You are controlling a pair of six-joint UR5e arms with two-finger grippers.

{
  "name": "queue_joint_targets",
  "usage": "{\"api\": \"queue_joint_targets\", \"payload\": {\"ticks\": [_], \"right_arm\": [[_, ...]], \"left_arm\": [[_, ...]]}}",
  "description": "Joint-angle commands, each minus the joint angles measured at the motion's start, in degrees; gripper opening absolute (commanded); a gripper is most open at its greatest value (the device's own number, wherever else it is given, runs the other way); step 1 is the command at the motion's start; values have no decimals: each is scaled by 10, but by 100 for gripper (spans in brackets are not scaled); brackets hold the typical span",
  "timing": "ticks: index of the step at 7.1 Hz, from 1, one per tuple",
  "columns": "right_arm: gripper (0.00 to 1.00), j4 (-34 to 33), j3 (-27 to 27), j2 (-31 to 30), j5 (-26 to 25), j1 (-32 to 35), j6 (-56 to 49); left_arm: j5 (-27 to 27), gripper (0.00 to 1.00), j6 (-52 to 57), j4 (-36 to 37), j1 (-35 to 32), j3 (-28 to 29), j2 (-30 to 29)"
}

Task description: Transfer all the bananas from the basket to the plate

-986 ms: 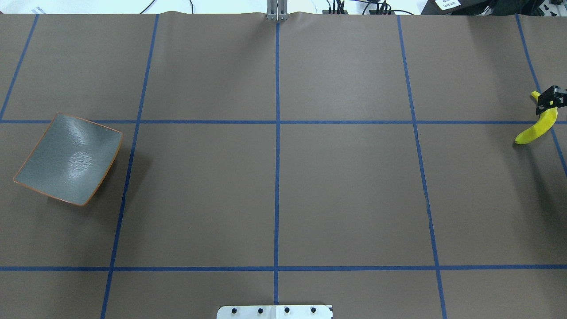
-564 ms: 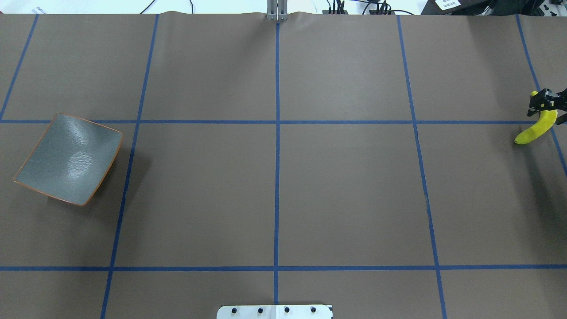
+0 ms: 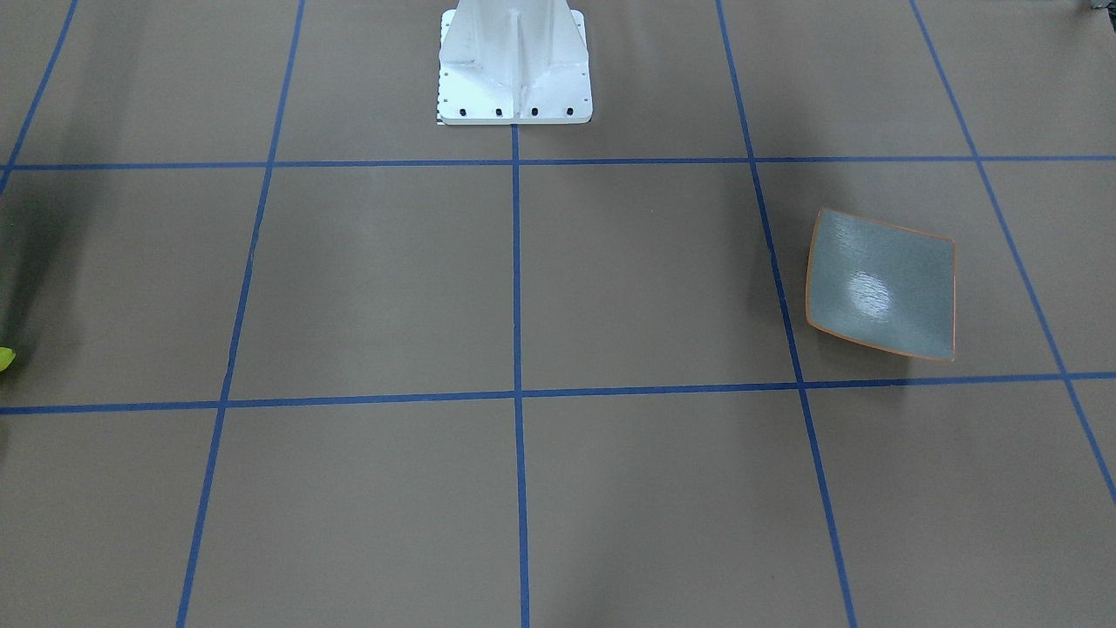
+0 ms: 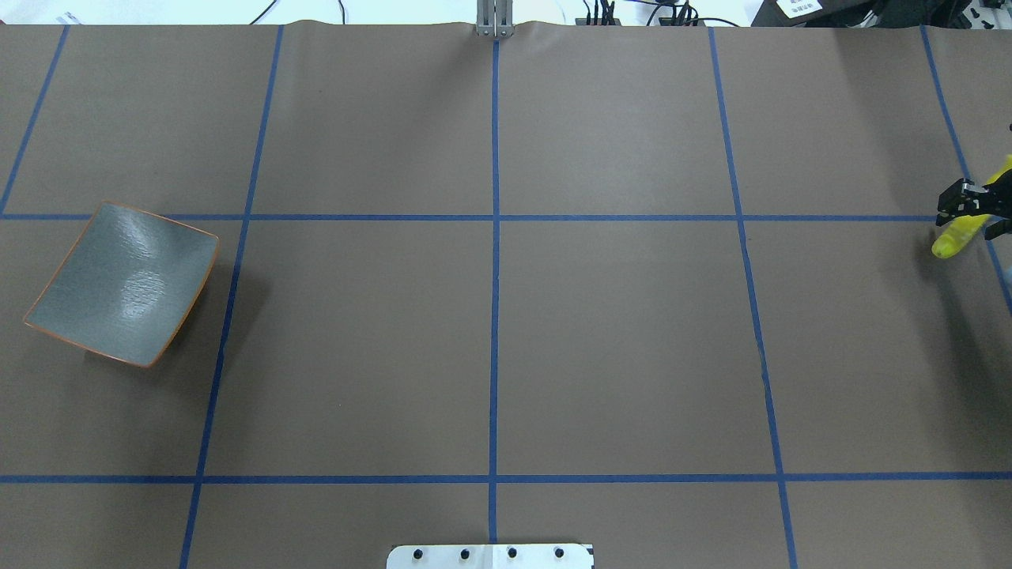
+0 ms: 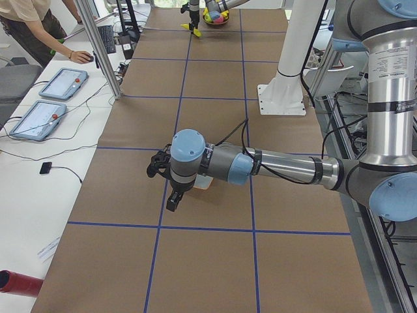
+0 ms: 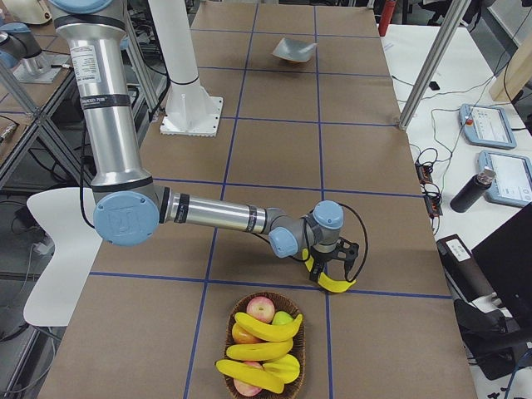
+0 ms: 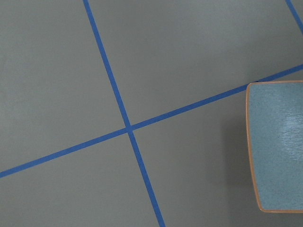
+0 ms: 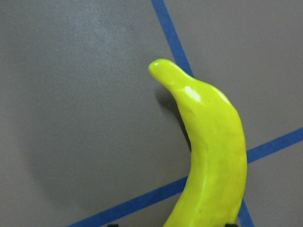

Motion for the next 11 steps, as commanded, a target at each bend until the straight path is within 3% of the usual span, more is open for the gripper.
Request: {"api": "queue_joint_targets", "payload": {"ticks": [1,5,6,7,9,11], "right_arm": [[78,-1,9,-2,-3,0,-3],[68,-1,7,-7,-20,-16,-1],[17,0,13,-7,-21,-15,6],[0,0,14,-7,-21,-15,6],[0,-5,73,-29,-15,-12,-1],[0,1,111,4,-36,-8,-3]], "left_arm": [[0,100,0,0,0,0,0],[0,100,0,0,0,0,0],[1,100,-1,0,0,0,0],[0,100,-1,0,0,0,0],[0,100,-1,0,0,-1,0],[0,100,-1,-13,1,-14,-16]]}}
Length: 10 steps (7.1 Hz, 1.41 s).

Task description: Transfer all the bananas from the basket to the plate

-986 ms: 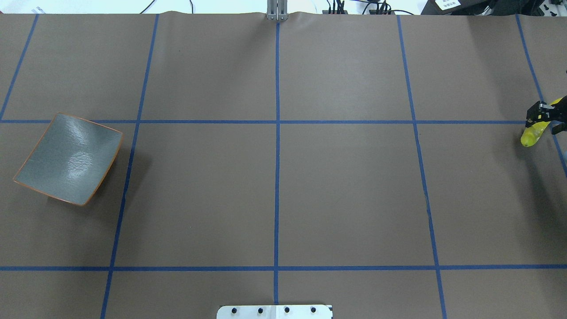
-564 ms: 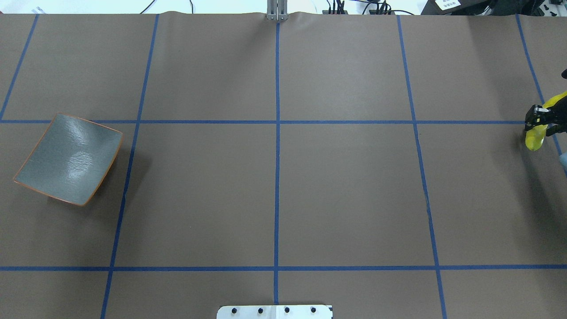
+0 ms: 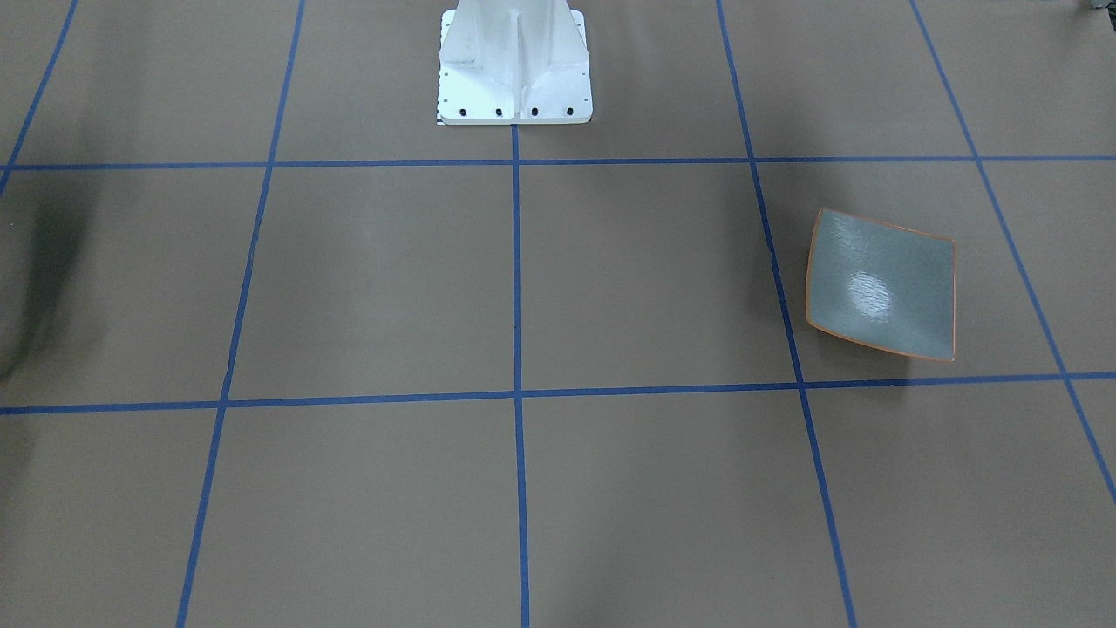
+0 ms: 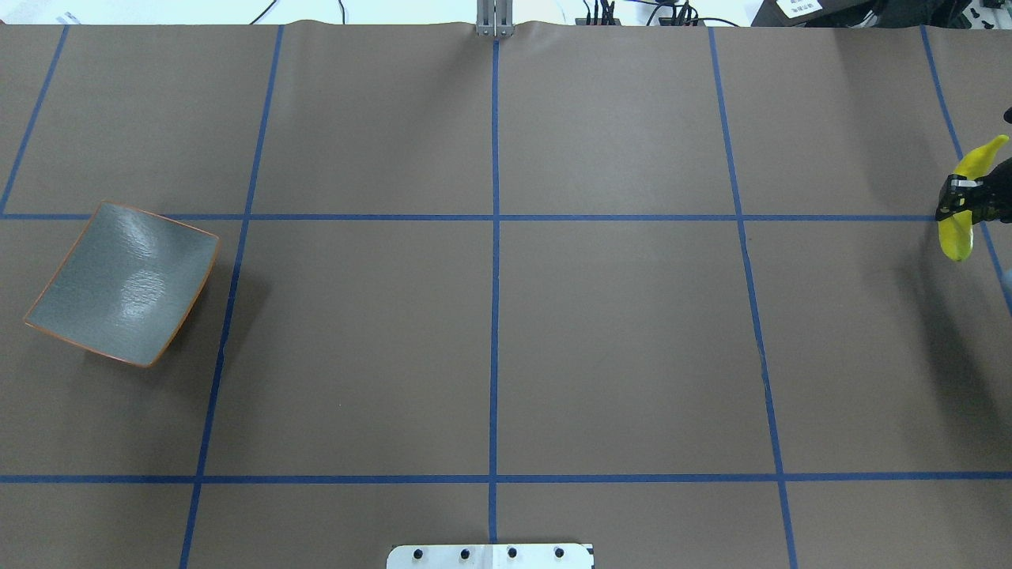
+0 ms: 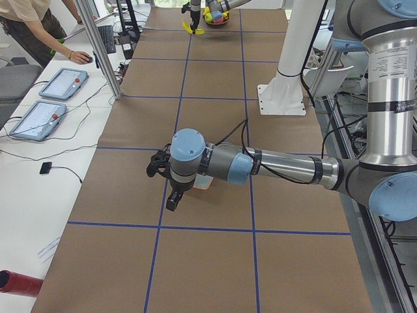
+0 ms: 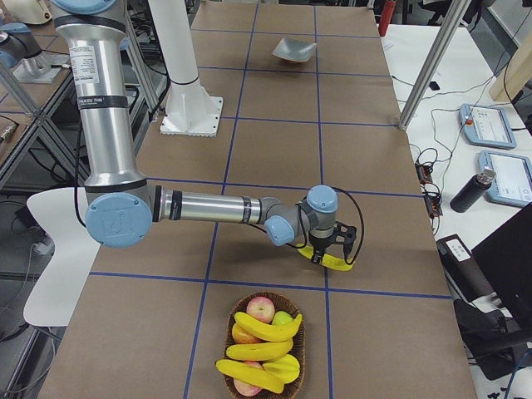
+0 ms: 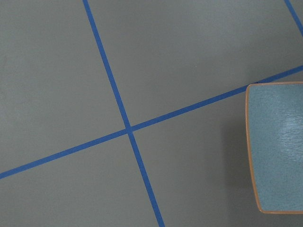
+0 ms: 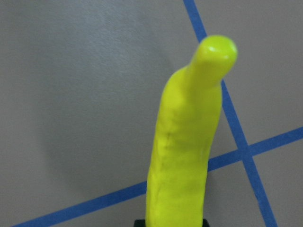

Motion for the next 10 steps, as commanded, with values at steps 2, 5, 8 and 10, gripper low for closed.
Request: {"api": "queue_joint_targets", "payload": {"ticks": [2,5,8,10], "right_arm": [[0,5,79,62,-27,-1,6],[0,5,180,73,-25,-30,17],[0,8,270,89,-14,-97,167],[0,64,281,116,-15,-133,278]], "left_arm": [[2,100,-6,-152,6,6,-56],[-11,100,-139,-200,73,16,-118],[-9,100,-356,-317,213,20,-174],[-9,100,-499,-317,260,16,-245]]}}
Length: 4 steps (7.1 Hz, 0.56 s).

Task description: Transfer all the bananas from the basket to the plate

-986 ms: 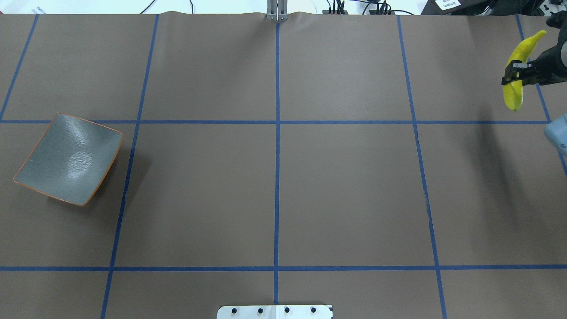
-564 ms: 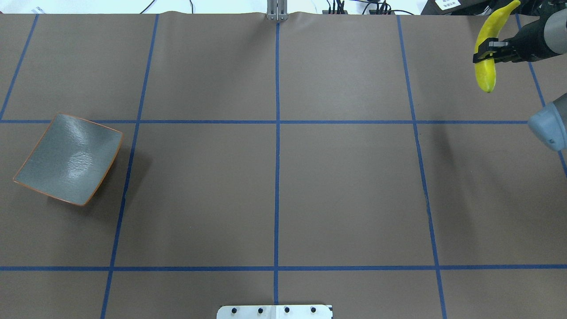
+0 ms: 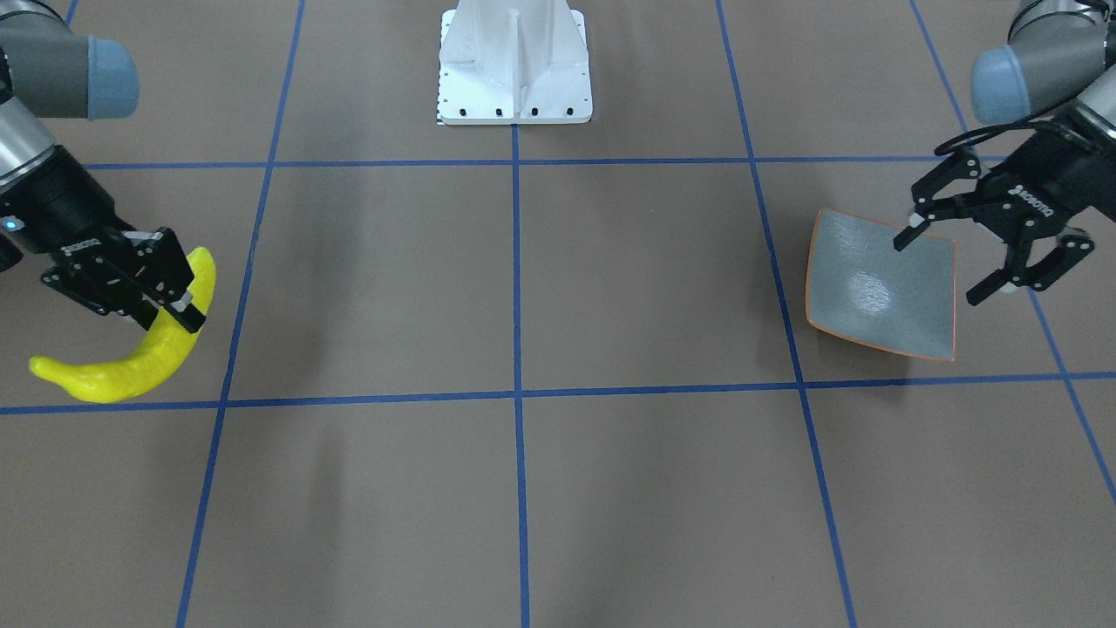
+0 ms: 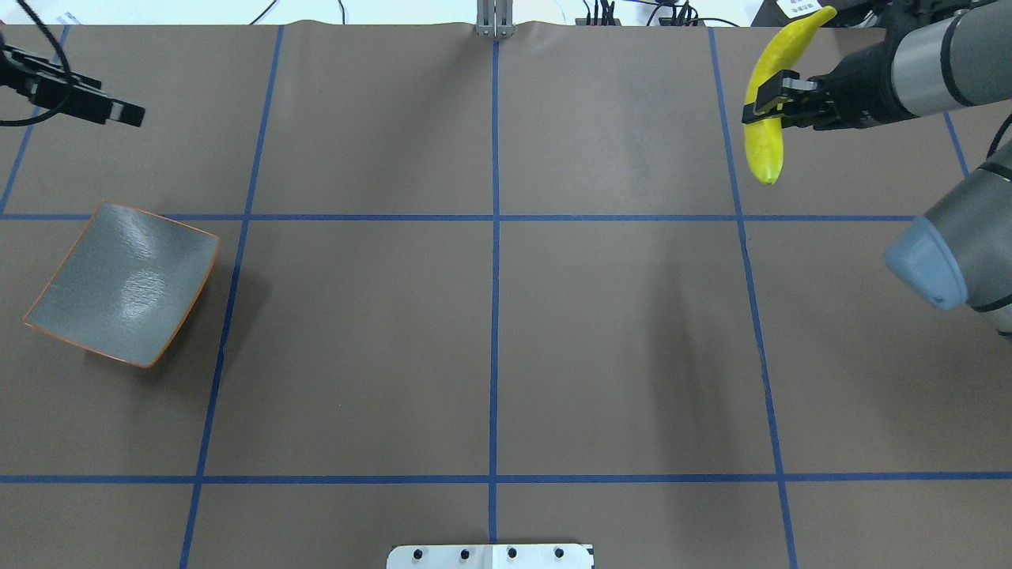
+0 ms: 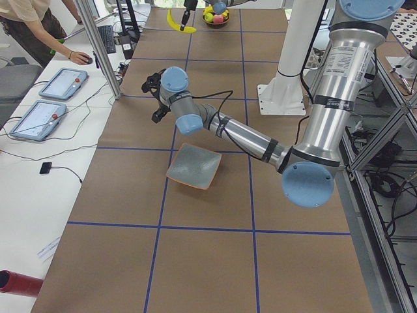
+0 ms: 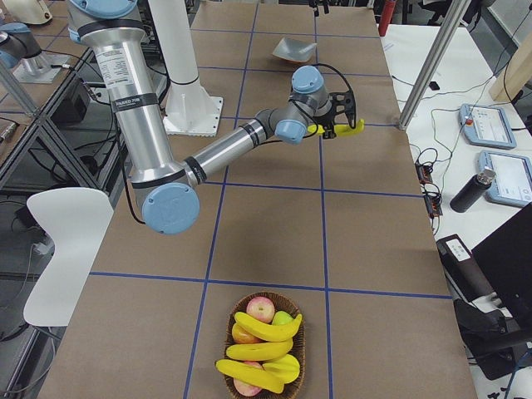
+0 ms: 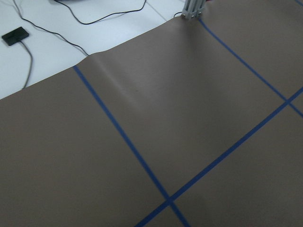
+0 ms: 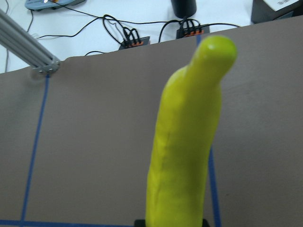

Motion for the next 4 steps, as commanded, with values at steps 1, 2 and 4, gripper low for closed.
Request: {"api": "queue_joint_targets", "payload": {"ticks": [1,2,4], "right_arm": [[0,97,1,20,-8,-32,156],[0,112,1,21,-30,-38,209],[0,105,-3,62,-131,-76,285]], "left_arm": [[0,100,-128,-3,71,-6,-61],[0,100,-194,-12,100,-12,-83],[4,100,-379,-123,146,-11,-95]]}}
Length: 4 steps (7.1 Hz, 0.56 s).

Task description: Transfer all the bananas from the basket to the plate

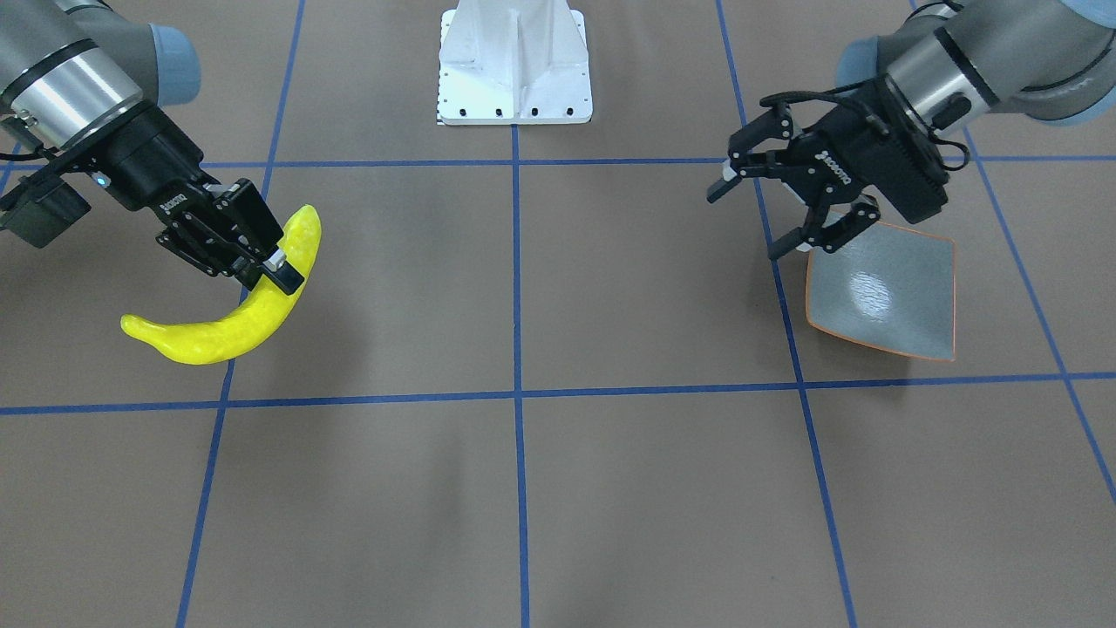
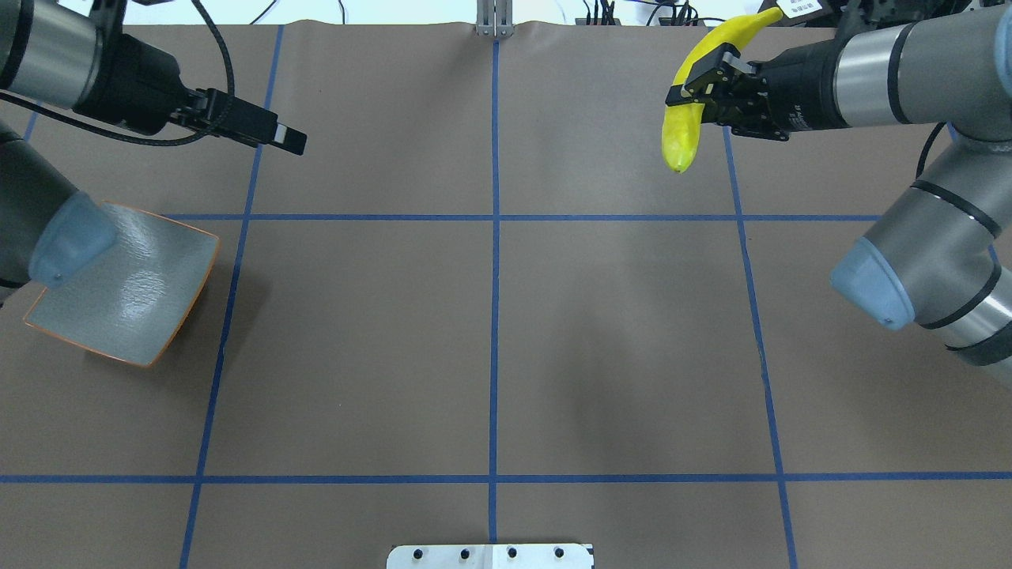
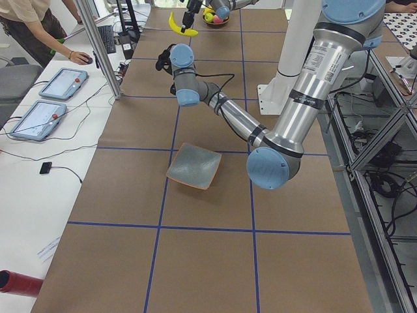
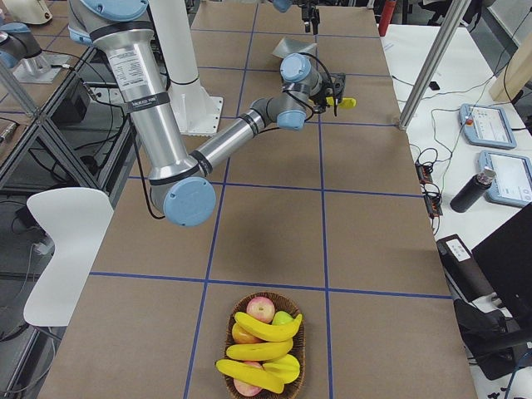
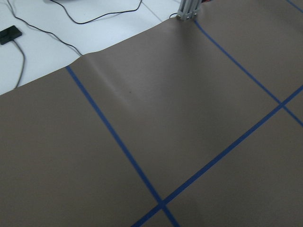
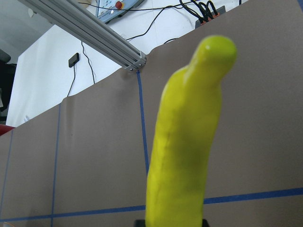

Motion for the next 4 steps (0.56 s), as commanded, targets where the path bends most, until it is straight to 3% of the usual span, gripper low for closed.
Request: {"api": "queue_joint_targets", "payload": {"ticks": [1,2,4], "right_arm": [[0,2,-1,20,-74,-33,67],[0,5,-1,30,-99,-44,105],[0,6,2,49,-184,-87,174]], "left_arm": [[4,100,-191,-89,41,-2,-9],[24,100,-277,-118,57,-3,-16],[142,100,-382,-192,118,-4,-17]]}}
